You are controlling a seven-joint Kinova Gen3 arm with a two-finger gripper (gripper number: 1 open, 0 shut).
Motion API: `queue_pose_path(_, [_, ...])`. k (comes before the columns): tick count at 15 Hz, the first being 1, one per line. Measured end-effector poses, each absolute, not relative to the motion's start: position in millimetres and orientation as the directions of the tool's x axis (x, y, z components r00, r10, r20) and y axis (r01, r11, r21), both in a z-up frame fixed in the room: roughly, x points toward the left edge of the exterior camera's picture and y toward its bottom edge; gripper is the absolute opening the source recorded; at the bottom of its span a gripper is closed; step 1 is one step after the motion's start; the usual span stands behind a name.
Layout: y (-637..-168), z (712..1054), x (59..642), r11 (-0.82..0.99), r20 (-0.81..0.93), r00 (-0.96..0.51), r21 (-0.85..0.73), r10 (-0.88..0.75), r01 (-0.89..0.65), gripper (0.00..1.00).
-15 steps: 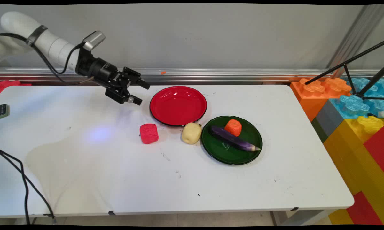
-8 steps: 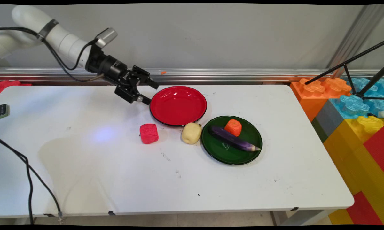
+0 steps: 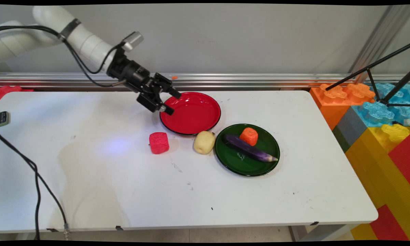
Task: Pick up the eggplant from the green plate
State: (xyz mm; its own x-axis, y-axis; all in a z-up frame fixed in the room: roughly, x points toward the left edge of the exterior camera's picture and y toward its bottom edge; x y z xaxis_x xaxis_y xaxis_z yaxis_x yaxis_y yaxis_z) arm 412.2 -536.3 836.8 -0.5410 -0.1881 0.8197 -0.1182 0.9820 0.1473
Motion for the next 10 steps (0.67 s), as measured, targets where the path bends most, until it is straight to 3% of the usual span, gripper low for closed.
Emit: queue_pose_path(10, [-573.9, 829.4, 324.1, 0.971, 0.786, -0.57, 0.196, -0.238, -0.134, 1.0])
